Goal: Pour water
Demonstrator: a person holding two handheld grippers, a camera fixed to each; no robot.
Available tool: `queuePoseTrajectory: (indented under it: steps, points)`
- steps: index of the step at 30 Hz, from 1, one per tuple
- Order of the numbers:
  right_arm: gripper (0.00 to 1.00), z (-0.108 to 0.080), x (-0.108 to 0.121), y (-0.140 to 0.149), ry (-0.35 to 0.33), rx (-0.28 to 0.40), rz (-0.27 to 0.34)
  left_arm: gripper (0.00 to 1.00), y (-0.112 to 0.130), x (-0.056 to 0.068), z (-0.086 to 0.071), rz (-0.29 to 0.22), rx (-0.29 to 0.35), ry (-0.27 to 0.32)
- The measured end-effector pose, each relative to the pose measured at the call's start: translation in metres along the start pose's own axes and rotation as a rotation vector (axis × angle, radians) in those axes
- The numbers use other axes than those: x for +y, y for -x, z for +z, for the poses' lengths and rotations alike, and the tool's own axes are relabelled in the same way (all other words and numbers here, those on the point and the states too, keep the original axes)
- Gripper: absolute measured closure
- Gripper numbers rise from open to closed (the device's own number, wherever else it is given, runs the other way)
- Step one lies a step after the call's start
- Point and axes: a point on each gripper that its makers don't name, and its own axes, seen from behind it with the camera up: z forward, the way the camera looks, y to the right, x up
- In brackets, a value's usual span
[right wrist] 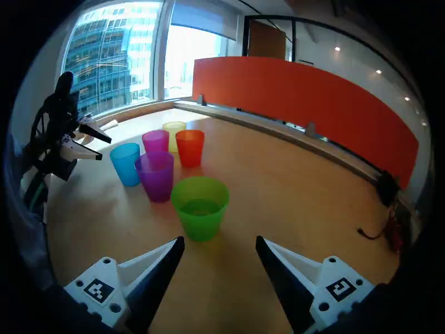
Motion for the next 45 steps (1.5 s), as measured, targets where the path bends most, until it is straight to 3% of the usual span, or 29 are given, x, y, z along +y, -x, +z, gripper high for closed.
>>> queuePoseTrajectory:
  steps: [8, 21, 32, 45]
  points:
    - [0.01, -0.009, 0.013, -0.006, 0.086, 0.043, 0.052, 0.04, -0.007, -0.015, -0.004, -0.031, 0.062, -0.080]
    - [0.01, -0.019, 0.036, -0.017, 0.237, 0.127, 0.123, 0.05, -0.021, -0.053, -0.018, -0.127, 0.186, -0.250]
    - [0.01, -0.032, 0.049, -0.034, 0.341, 0.203, 0.173, 0.05, -0.027, -0.062, -0.026, -0.202, 0.251, -0.309]
    - [0.01, -0.062, 0.080, -0.075, 0.530, 0.430, 0.254, 0.05, -0.063, -0.064, -0.039, -0.228, 0.385, -0.339]
